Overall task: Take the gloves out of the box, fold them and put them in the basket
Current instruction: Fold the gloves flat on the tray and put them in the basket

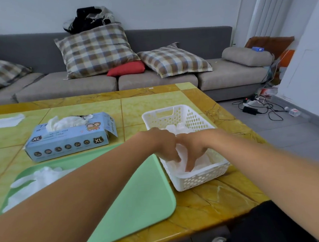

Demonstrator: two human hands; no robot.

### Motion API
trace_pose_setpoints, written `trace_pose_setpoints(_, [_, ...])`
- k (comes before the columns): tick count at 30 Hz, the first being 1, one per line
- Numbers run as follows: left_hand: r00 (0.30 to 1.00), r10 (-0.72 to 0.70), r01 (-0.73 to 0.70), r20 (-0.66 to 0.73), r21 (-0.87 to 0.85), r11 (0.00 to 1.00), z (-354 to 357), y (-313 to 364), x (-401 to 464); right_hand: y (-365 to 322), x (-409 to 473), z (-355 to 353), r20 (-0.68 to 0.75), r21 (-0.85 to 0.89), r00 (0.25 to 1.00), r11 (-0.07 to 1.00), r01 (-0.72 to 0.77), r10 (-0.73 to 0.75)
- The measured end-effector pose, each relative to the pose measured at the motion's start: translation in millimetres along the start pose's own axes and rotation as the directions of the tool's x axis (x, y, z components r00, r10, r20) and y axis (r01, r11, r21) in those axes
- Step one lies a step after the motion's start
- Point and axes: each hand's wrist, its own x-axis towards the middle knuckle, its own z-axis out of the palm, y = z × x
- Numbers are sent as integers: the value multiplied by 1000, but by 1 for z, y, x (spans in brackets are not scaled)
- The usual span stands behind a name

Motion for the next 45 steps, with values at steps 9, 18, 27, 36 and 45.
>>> trace_pose_setpoints(9, [810, -266, -18, -522, -475, 880, 20, -145, -131, -115, -16, -36, -613, 68, 744, 920, 386, -267])
trace_pose_setpoints(18, [784, -587, 436, -204, -491, 754, 137, -233, -246, -305, 61, 19, -466, 14, 753, 847, 532, -465])
trace_pose_setpoints(27, [902, -428, 384, 47, -537, 751, 127, -229, -250, -274, 60, 18, -353, 744, 886, 484, 461, -301])
trace_pose_setpoints(36, [895, -348, -229, -281, -956, 183, 107, -175, -229, -228, 19, 11, -127, 977, 918, -206, 51, -375])
trace_pose_setpoints(45, [823, -520, -249, -226, -968, 27, 106, -150, -194, -182, 8, 28, -126, 940, 832, -334, -75, -540])
